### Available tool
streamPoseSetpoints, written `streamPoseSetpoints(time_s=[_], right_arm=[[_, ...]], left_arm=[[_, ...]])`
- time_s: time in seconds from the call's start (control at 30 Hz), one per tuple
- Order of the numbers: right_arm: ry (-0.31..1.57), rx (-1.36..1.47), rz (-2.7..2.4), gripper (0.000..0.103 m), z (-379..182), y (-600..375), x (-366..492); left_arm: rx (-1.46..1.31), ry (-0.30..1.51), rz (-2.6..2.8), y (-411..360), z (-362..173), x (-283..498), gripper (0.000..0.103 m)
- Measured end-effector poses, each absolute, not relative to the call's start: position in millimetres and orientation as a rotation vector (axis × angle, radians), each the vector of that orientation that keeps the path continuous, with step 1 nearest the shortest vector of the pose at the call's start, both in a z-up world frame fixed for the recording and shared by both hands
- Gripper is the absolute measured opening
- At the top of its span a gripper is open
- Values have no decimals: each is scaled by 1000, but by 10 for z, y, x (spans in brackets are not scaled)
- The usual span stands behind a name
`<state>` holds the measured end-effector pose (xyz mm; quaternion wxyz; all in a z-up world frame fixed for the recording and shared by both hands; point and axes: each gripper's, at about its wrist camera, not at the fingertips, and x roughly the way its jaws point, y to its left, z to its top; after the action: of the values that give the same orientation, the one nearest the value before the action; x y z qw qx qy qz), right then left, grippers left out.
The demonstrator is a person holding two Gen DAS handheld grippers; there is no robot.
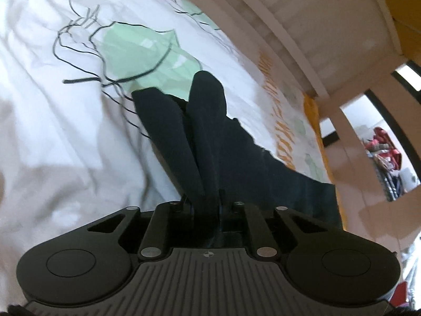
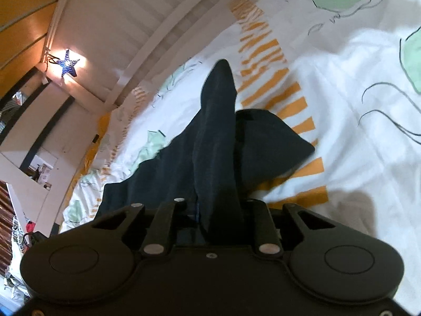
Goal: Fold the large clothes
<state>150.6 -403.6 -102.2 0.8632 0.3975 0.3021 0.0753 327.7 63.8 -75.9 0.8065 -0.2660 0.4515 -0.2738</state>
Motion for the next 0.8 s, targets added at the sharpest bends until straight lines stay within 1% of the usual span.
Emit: streamPoseSetpoints(time_s=[0.2,0.47,0.5,0.57,0.63,0.67,0.7,0.73,0.8], right_arm=[[659,840,143,27,-781,-4047,986],[748,840,123,28,-727,-4241,346],[766,823,107,30,-745,-4268,304],[809,742,51,37,-807,-4299,287],[839,638,-34,51,-916,-4299,327],[842,603,-62,55,-979,-4308,350],[838,592,-89,61,-1045,-4323,378],[836,608,-99,65,-1088,-4344,401],[811,623,-111,65,-1113,-4368,458]], left_arm=[[-592,1020,-671,552,-642,2980,14],[-692,1097,-775,634,-679,2409,14],[-695,1094,-751,672,-716,2390,14],[-632,1060,-647,760,-786,2386,14],[-497,1016,-510,820,-852,2401,14],[-450,1007,-464,837,-888,2402,15],[-406,994,-432,850,-914,2400,18],[-356,978,-411,850,-935,2392,23],[-278,957,-377,810,-941,2346,23]])
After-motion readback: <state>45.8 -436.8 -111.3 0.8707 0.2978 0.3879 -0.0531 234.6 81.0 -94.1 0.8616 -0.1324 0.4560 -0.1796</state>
